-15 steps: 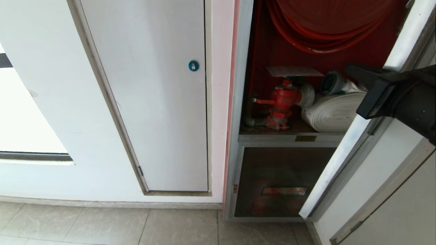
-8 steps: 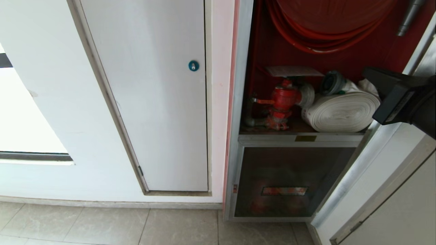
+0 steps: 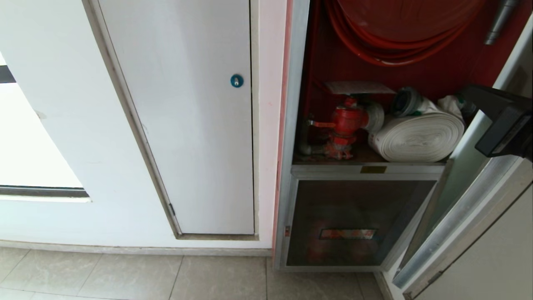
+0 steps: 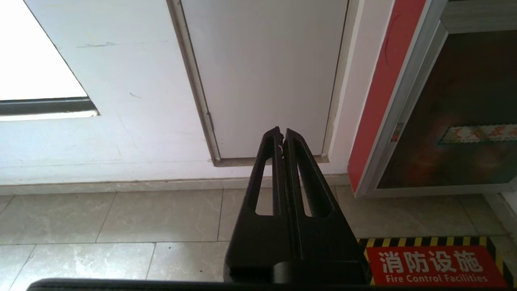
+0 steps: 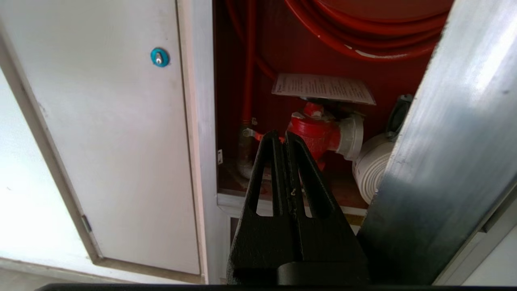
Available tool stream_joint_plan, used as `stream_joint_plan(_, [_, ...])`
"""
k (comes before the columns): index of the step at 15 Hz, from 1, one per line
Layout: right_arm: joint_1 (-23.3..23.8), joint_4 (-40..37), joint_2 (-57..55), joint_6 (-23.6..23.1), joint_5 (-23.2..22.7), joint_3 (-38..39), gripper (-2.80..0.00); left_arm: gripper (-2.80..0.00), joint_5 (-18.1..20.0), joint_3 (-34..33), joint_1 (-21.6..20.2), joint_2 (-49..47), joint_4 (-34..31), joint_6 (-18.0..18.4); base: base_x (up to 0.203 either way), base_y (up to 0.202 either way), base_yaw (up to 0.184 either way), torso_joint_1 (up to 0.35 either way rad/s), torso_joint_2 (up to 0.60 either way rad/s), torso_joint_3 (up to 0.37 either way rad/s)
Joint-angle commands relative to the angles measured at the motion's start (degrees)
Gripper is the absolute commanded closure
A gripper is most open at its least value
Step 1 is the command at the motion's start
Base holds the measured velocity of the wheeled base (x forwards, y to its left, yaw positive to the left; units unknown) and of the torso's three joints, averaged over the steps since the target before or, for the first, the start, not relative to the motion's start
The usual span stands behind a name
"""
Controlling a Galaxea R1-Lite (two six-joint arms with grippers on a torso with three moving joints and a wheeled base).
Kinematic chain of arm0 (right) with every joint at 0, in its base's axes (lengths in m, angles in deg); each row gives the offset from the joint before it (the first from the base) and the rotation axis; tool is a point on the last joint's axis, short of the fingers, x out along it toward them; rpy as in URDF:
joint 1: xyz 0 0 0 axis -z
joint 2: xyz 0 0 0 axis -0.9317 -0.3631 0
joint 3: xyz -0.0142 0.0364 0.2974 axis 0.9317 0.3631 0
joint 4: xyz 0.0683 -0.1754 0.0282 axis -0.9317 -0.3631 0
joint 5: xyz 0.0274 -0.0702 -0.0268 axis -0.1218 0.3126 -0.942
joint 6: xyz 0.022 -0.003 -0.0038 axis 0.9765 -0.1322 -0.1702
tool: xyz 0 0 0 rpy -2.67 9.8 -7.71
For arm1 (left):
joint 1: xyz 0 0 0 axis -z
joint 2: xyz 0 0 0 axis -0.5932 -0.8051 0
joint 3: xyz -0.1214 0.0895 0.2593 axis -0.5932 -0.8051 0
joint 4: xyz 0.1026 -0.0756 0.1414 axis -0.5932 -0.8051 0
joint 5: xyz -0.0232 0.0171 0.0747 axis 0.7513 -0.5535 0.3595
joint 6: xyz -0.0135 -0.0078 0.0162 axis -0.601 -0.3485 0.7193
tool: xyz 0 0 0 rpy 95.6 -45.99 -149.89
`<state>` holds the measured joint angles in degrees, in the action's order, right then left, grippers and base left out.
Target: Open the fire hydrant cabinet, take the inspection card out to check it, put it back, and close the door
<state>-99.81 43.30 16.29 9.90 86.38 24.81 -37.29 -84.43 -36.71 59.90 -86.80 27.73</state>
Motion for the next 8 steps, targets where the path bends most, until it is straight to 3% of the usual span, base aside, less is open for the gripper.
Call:
stream_joint_plan(1, [0.3, 0.3, 1.0, -0.1, 0.4, 0.7, 0.0, 0.0, 0.0, 0.0, 0.0, -0.1, 0.0, 0.0, 0.0, 0.0, 0.0, 0.0, 0.0, 0.0])
stream_joint_plan(8, [0.8, 0.4, 5.6, 0.0, 1.1, 4.5, 0.0, 0.0, 0.0, 0.0, 0.0, -0.1, 0.0, 0.0, 0.0, 0.0, 0.0, 0.0, 0.0, 0.0])
